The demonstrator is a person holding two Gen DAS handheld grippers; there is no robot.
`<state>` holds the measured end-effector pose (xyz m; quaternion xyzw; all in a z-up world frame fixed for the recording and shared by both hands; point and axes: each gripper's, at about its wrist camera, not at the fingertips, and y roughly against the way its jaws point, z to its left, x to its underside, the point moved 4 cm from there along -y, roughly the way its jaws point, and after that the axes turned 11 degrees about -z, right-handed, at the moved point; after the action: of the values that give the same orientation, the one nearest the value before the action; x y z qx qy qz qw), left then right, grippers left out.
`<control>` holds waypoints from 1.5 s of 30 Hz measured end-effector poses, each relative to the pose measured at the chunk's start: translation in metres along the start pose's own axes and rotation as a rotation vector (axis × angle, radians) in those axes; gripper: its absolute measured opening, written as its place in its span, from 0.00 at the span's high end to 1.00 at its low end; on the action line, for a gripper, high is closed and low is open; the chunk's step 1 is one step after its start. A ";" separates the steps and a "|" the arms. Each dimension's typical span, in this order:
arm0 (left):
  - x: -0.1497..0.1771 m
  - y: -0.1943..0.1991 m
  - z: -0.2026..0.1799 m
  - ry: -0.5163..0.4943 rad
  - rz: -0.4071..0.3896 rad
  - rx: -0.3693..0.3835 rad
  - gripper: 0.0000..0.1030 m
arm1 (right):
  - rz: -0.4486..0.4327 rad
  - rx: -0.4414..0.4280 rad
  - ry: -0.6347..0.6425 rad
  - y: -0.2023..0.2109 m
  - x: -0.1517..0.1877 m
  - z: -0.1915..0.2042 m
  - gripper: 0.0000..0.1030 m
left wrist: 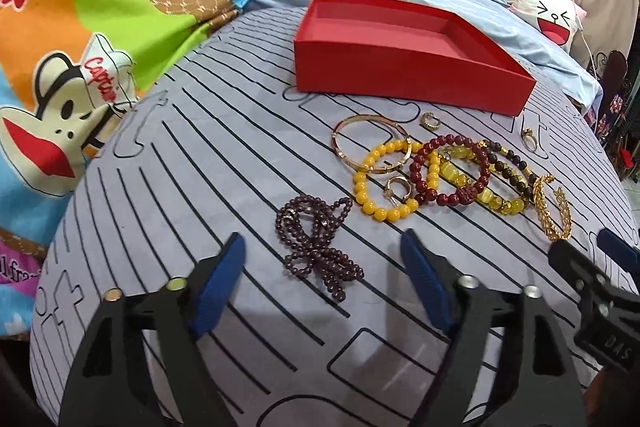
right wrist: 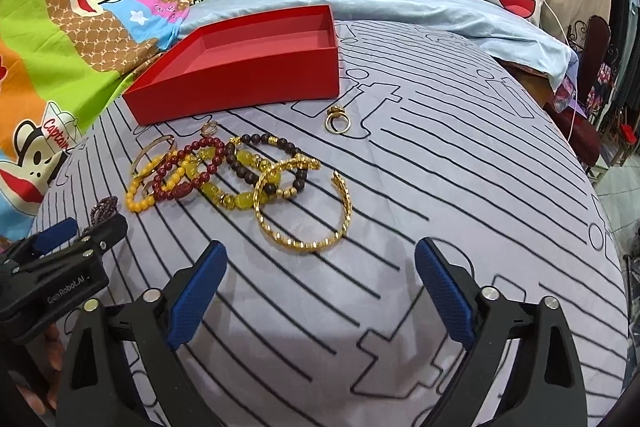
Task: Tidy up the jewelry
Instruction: 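Close left gripper on the garnet bow bracelet while right gripper grasps the twisted gold cuff, then lift the garnet bracelet with left gripper while right gripper lifts the gold cuff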
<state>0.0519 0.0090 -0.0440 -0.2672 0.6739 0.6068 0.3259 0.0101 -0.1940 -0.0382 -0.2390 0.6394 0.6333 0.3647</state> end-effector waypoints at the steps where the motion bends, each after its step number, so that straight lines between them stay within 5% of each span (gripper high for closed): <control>1: 0.000 -0.001 0.000 0.003 0.005 0.004 0.36 | 0.005 -0.006 -0.003 -0.003 -0.001 0.000 0.18; 13: -0.002 -0.001 -0.004 -0.011 -0.006 0.046 0.71 | 0.024 -0.021 0.004 -0.025 -0.011 0.010 0.46; 20: -0.003 0.004 -0.005 0.007 -0.003 0.093 0.84 | 0.013 -0.032 -0.002 -0.019 -0.010 0.008 0.46; 28: -0.002 0.015 -0.004 0.017 -0.007 0.114 0.88 | 0.009 -0.045 -0.019 -0.005 -0.008 0.004 0.46; 31: -0.004 0.023 -0.005 0.010 -0.013 0.116 0.98 | 0.002 -0.053 -0.024 0.000 -0.009 0.003 0.46; 42: -0.012 0.037 -0.009 -0.002 -0.036 0.131 0.99 | -0.022 -0.061 -0.034 0.012 -0.013 0.001 0.46; 45: -0.006 0.033 -0.005 0.020 -0.013 0.126 0.88 | -0.018 -0.061 -0.038 0.012 -0.012 -0.001 0.46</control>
<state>0.0304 0.0077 -0.0179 -0.2567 0.7124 0.5582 0.3391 0.0078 -0.1954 -0.0216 -0.2435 0.6106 0.6534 0.3753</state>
